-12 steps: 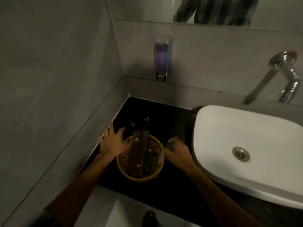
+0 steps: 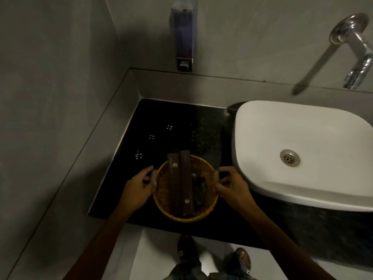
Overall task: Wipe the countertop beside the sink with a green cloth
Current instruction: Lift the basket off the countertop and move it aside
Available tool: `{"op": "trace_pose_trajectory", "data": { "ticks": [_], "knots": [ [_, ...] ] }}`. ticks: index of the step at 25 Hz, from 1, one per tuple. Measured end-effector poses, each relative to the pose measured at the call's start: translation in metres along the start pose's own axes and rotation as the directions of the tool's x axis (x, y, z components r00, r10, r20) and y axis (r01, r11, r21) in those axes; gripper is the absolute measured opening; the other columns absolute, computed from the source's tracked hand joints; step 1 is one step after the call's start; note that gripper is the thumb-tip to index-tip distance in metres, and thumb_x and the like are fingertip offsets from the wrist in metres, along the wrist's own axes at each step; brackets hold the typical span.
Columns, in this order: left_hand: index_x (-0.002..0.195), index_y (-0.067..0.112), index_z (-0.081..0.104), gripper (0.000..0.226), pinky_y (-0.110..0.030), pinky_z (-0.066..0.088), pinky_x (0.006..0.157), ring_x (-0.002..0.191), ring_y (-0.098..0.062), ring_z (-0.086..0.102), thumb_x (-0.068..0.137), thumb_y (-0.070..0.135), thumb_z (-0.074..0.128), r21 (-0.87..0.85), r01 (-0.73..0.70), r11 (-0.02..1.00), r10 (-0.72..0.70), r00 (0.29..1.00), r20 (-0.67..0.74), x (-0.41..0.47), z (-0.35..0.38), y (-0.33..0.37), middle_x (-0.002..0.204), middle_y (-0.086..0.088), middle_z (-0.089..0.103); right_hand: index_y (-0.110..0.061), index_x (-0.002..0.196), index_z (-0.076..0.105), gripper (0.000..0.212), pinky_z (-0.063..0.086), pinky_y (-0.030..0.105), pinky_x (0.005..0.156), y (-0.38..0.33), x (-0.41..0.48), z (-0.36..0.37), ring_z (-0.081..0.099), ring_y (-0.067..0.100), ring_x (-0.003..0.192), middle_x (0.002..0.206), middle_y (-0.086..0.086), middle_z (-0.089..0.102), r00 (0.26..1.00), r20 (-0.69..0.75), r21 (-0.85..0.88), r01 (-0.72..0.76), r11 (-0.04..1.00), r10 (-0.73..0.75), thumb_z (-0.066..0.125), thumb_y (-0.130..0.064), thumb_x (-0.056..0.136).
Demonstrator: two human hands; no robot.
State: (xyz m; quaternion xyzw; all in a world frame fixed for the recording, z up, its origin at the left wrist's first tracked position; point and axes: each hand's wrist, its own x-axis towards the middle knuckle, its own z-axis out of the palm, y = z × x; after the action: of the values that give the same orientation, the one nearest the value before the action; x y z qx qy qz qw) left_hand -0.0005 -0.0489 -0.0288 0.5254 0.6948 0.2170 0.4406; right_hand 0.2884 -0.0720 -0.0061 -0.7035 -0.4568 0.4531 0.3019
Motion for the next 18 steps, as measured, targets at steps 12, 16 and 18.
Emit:
{"op": "trace_pose_trajectory", "data": {
  "ticks": [12,16,18],
  "knots": [
    [0.14,0.023,0.045,0.051,-0.028,0.05,0.082,0.105,-0.016,0.057,0.091,0.027,0.062,0.273,-0.071,0.96,0.066,0.997,0.027,-0.068,0.098,0.034,0.13,-0.008,0.056,-0.019,0.074,0.052,0.024,0.047,0.008,0.054,0.091,-0.071,-0.091,0.057,-0.001,0.056,0.069,0.001,0.059,0.999,-0.038,-0.152,-0.03,0.988,0.025,0.074,-0.014,0.082],
    [0.132,0.025,0.049,0.043,-0.04,0.05,0.091,0.114,-0.02,0.056,0.09,0.023,0.061,0.294,-0.228,0.928,0.282,0.946,-0.159,-0.076,0.126,0.106,0.127,-0.003,0.056,-0.018,0.07,0.057,0.024,0.047,0.013,0.057,0.094,-0.07,-0.164,0.059,0.006,0.057,0.064,0.001,0.064,1.0,0.021,-0.224,0.028,0.974,-0.024,0.076,-0.029,0.08],
    [0.125,0.03,0.052,0.036,-0.035,0.051,0.088,0.106,-0.015,0.059,0.091,0.022,0.06,0.22,-0.371,0.902,0.407,0.901,-0.147,-0.091,0.176,0.159,0.12,0.004,0.06,-0.019,0.069,0.061,0.024,0.051,0.023,0.061,0.104,-0.075,-0.227,0.065,0.014,0.059,0.064,0.0,0.067,0.999,-0.034,-0.248,-0.027,0.969,0.019,0.078,-0.033,0.078]
  ]
}}
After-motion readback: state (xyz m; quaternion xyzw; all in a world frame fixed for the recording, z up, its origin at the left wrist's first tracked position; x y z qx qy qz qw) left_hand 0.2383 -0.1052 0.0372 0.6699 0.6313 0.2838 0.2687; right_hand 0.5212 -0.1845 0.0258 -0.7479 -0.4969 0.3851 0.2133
